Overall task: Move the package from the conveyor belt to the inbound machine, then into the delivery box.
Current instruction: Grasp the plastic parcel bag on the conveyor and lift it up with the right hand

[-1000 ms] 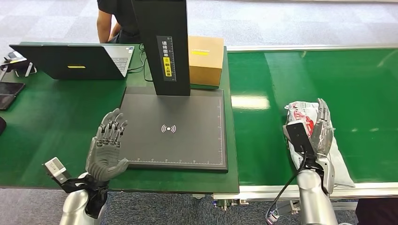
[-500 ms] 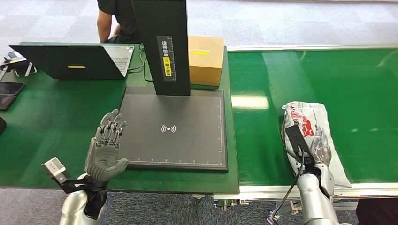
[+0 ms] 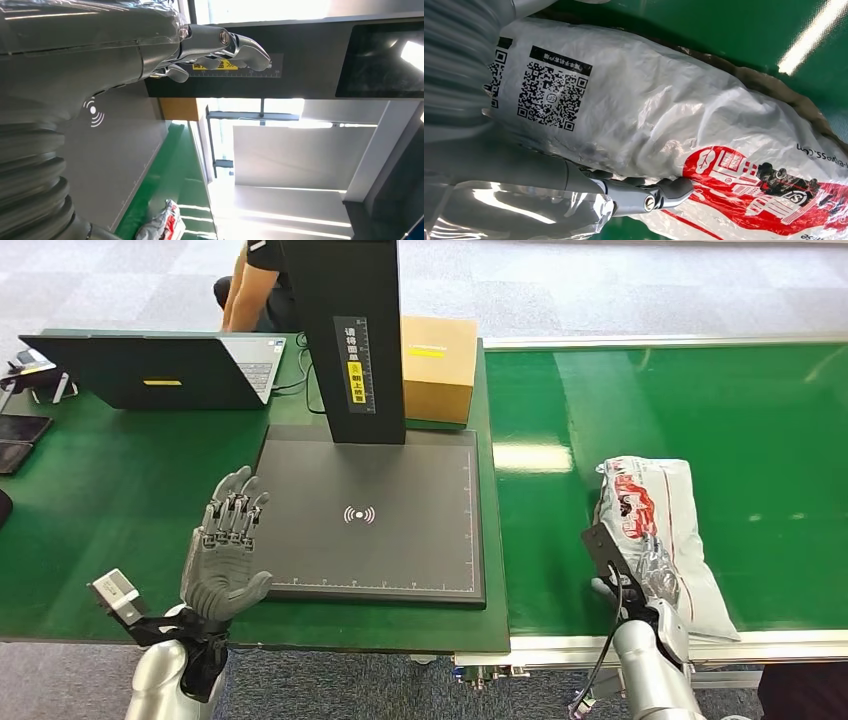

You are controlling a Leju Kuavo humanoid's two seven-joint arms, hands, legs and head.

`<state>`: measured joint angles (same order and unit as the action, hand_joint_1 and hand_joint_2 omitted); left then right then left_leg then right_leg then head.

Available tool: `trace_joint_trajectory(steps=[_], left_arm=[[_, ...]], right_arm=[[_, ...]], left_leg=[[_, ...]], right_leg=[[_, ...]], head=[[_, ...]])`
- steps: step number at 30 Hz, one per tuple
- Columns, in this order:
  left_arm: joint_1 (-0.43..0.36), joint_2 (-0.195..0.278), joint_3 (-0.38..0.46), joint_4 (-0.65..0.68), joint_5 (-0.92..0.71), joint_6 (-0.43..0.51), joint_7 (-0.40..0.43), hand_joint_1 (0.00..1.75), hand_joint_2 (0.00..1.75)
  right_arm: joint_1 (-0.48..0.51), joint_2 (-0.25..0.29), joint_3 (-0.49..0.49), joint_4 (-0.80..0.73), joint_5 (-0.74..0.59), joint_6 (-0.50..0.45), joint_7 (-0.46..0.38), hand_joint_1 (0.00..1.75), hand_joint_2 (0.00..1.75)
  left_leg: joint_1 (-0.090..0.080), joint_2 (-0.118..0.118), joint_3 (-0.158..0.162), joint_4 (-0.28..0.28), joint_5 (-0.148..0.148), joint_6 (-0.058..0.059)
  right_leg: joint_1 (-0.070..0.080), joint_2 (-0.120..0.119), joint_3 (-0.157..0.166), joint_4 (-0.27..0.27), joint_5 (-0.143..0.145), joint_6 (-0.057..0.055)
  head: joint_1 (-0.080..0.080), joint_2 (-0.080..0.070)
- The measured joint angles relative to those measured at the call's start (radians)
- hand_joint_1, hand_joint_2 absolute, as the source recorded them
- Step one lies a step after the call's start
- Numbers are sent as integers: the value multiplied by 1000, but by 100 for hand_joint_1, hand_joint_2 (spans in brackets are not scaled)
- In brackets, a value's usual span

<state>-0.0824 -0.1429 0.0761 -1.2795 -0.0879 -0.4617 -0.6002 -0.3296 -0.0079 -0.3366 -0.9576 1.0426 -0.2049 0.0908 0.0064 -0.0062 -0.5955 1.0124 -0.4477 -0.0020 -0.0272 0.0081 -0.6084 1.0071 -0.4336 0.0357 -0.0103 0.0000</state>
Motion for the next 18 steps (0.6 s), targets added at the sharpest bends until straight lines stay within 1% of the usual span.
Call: trace_joint_trajectory(steps=[18], left_arm=[[0,0,0,0,2,0,1,0,175]], right_arm=[[-2,6,3,19,10,-6,10,0,175]], left_leg=[[0,0,0,0,0,0]], right_leg=[[0,0,0,0,0,0]], head=[[0,0]])
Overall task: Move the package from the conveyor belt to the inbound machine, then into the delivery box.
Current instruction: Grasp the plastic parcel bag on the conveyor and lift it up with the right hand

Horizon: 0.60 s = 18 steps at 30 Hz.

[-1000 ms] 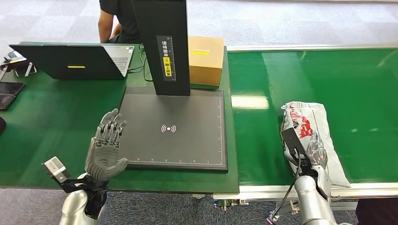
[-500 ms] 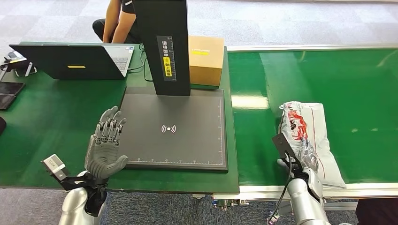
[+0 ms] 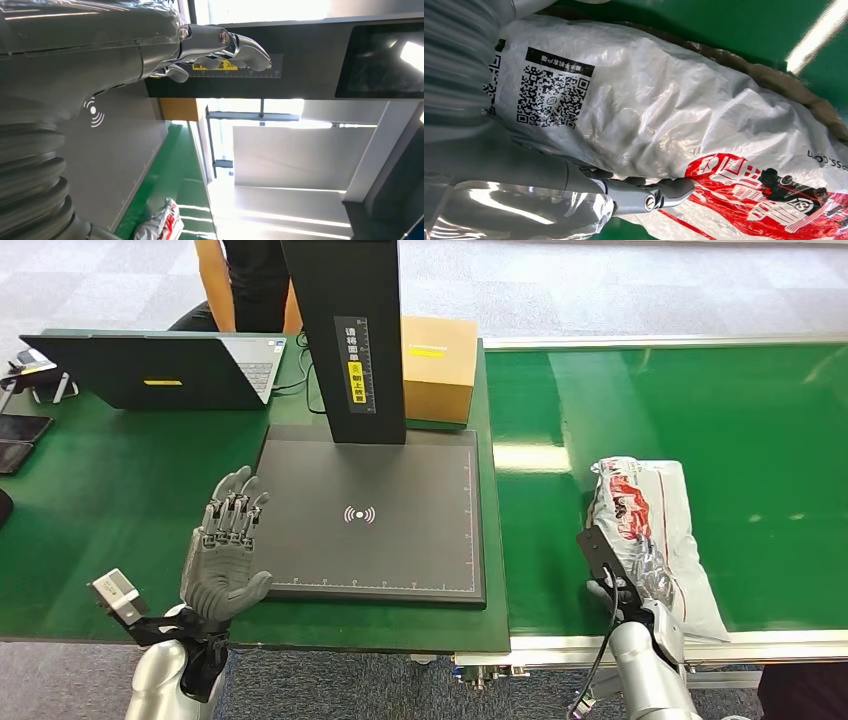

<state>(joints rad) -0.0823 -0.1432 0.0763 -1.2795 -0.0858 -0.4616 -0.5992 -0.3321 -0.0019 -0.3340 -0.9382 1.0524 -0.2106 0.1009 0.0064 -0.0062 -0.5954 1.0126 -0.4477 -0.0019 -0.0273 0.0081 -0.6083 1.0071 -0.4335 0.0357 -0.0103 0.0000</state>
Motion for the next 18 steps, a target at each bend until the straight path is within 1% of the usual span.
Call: trace_joint_trajectory(steps=[4,10,12,15,18], left_arm=[[3,-3,0,0,3,0,3,0,175],[2,-7,1,0,8,1,7,0,175],[2,-7,2,0,8,1,8,0,175],[1,-7,3,1,8,1,9,0,175],[-1,-7,4,2,6,2,9,0,175]], right_arm=[[-1,0,0,10,29,-36,32,0,175],[-17,0,-7,56,30,-82,38,0,175],[-25,-3,-11,78,50,-88,66,0,175],[-36,-8,-27,100,73,-59,111,0,175],[-42,-9,-46,103,76,-15,111,0,175]], left_leg=[[0,0,0,0,0,0],[0,0,0,0,0,0],[0,0,0,0,0,0],[0,0,1,0,0,0],[0,0,1,1,0,0]], right_leg=[[0,0,0,0,0,0],[0,0,0,0,0,0],[0,0,0,0,0,0],[0,0,0,0,0,0],[0,0,1,-1,0,0]], head=[[0,0],[0,0],[0,0],[0,0],[0,0]])
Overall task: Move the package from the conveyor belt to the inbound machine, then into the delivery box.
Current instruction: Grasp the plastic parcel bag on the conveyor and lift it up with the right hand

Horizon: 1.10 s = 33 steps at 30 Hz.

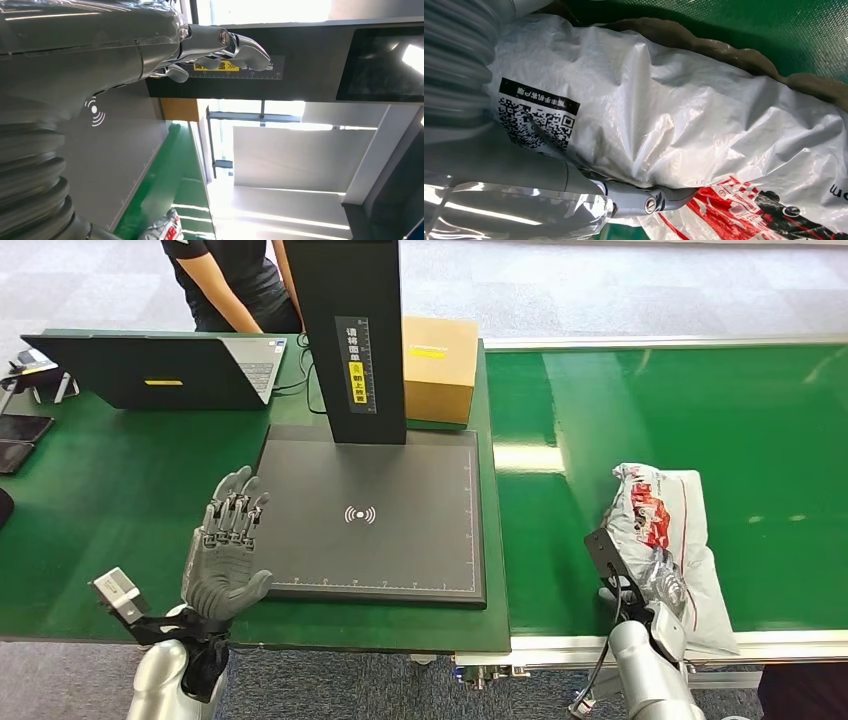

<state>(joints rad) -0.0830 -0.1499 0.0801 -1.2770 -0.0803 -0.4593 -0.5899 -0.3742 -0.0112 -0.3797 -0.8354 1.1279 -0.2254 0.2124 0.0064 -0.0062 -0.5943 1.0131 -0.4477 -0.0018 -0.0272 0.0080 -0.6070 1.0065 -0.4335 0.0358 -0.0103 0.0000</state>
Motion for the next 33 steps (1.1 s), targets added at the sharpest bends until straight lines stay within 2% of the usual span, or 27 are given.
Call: trace_joint_trajectory(steps=[2,3,6,7,16,25,33], left_arm=[[-2,0,0,2,-1,2,-2,0,175],[-3,0,0,3,-1,3,-3,0,175],[-4,0,0,6,-1,5,-5,0,175],[-4,0,0,6,-1,6,-5,0,175],[-1,0,2,5,3,15,-5,0,175],[17,0,4,-4,4,16,-5,0,175],[29,0,6,-21,7,15,-9,0,175]], right_arm=[[-2,0,-10,0,-2,30,-8,0,175],[-3,0,-13,0,-4,43,-12,34,175],[-3,0,-16,0,-12,77,-29,165,175],[-3,0,-16,0,-15,83,-36,175,175],[-6,0,-7,-8,-67,86,-90,175,175],[24,4,27,-73,-145,45,-168,175,175],[88,45,63,-235,-301,-33,-412,175,175]], left_leg=[[0,0,0,0,0,0],[0,0,0,0,0,0],[0,0,1,1,-1,1],[0,0,1,1,-1,1],[0,1,2,2,-1,1],[0,1,2,1,-1,1],[0,0,0,1,-1,1]], right_leg=[[0,0,1,0,0,0],[0,0,1,0,0,0],[0,0,2,0,0,1],[0,0,2,0,0,1],[0,1,3,0,1,2],[1,2,3,0,1,1],[0,1,1,0,1,2]], head=[[0,0],[0,0],[0,0],[0,0],[0,0],[0,0],[0,0]])
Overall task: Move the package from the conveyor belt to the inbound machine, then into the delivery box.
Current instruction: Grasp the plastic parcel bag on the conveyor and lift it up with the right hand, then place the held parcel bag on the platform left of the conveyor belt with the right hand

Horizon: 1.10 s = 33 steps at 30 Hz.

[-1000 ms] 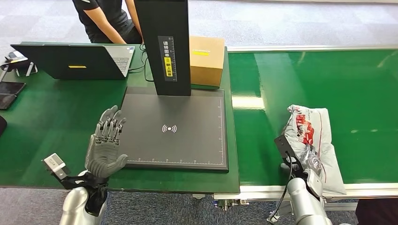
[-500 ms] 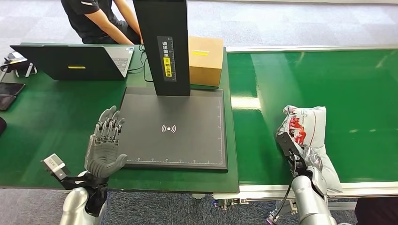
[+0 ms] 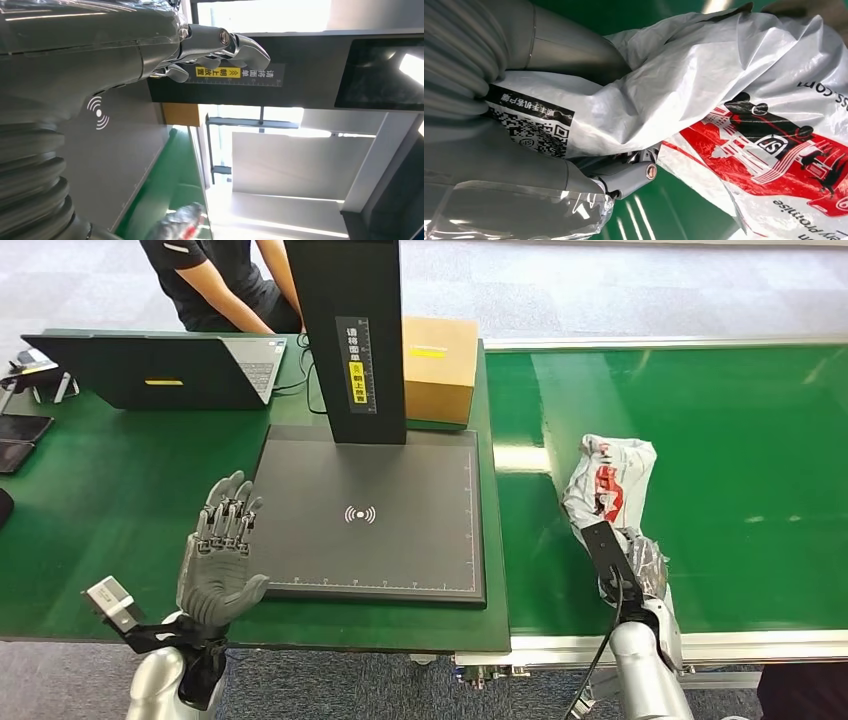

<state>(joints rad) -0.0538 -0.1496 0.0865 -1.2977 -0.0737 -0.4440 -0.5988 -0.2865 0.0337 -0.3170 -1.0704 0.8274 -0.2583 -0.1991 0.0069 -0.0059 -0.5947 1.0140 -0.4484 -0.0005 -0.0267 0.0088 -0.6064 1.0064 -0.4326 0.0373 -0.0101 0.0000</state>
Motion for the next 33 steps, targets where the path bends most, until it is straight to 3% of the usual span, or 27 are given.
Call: trace_joint_trajectory(steps=[9,13,17,24,33], left_arm=[[-3,0,-1,-3,6,-2,-8,0,175],[-12,0,-7,-3,10,-4,-12,0,175],[-26,0,-14,0,12,-6,-20,0,175],[-61,3,-33,21,23,-9,-47,0,175],[-97,18,-42,51,39,-14,-75,0,175]], right_arm=[[94,40,60,-326,-124,-187,-251,175,175],[126,44,122,-464,-110,-222,-290,175,175],[113,39,210,-515,-30,-191,-292,175,175],[-23,-12,464,-405,194,-129,-256,175,175],[-242,-66,807,-104,285,-83,-241,175,175]], left_leg=[[0,0,-2,0,0,0],[0,0,-2,0,0,0],[0,0,-2,0,0,0],[0,1,-1,0,2,0],[0,0,-3,0,2,0]], right_leg=[[-1,0,-2,0,0,0],[0,0,-2,0,0,0],[0,1,-2,0,0,0],[0,1,-2,0,1,0],[0,0,-3,1,1,0]], head=[[0,0],[0,0],[0,0],[0,0],[0,0]])
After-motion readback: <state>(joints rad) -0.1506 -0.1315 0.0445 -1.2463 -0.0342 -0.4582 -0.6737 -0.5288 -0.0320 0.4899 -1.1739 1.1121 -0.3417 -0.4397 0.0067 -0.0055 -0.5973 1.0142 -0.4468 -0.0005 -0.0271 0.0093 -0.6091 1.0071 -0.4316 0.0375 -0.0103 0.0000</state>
